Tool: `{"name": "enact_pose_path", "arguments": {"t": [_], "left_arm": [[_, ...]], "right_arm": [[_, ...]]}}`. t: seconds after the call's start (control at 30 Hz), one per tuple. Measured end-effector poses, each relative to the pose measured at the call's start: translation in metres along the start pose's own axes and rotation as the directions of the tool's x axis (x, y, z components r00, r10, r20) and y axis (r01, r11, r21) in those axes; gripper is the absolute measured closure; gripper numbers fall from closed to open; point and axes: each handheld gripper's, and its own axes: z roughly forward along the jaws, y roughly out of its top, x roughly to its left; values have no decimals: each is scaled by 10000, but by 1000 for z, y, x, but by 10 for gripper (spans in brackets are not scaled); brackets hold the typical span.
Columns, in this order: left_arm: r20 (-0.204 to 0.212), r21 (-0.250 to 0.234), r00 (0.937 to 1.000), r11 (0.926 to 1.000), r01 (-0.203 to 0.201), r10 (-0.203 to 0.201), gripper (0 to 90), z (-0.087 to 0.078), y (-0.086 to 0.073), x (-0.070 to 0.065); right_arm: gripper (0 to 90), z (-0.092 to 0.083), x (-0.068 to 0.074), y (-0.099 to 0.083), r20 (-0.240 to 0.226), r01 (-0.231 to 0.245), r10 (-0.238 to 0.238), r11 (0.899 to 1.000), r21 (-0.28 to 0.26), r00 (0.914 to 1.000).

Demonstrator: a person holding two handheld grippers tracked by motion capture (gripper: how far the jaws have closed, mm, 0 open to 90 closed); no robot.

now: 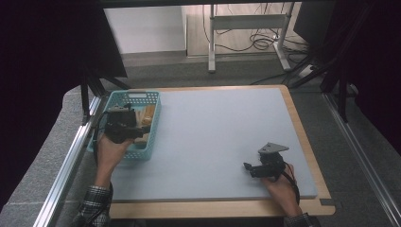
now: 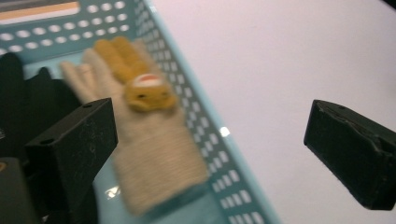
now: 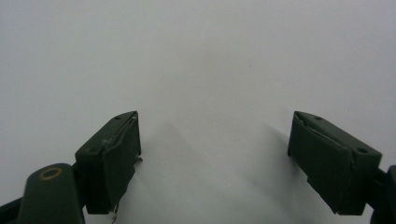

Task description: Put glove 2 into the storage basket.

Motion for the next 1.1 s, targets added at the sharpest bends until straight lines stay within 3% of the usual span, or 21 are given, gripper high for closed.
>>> {"name": "enact_pose_path", "arguments": {"t": [0.23, 0.5, 0.93, 1.1], "left_arm": [[535, -151, 9981, 9994, -310, 318, 29, 6, 0, -23], [1083, -290, 9912, 9968, -740, 767, 31, 14, -3, -50], [1894, -410, 9724, 9906, -1307, 1362, 32, 31, -17, -86], [1887, -324, 9659, 9842, -1742, 1772, 22, 37, -26, -100]], "right_arm": [[165, 0, 0, 0, -6, 1, -1, 10000, 4, 10000], [165, 0, 0, 0, -1, -8, 8, 10000, 6, 10000], [165, 0, 0, 0, 1, -5, 5, 10000, 9, 10000], [165, 0, 0, 0, 4, 0, 0, 10000, 6, 10000]]}}
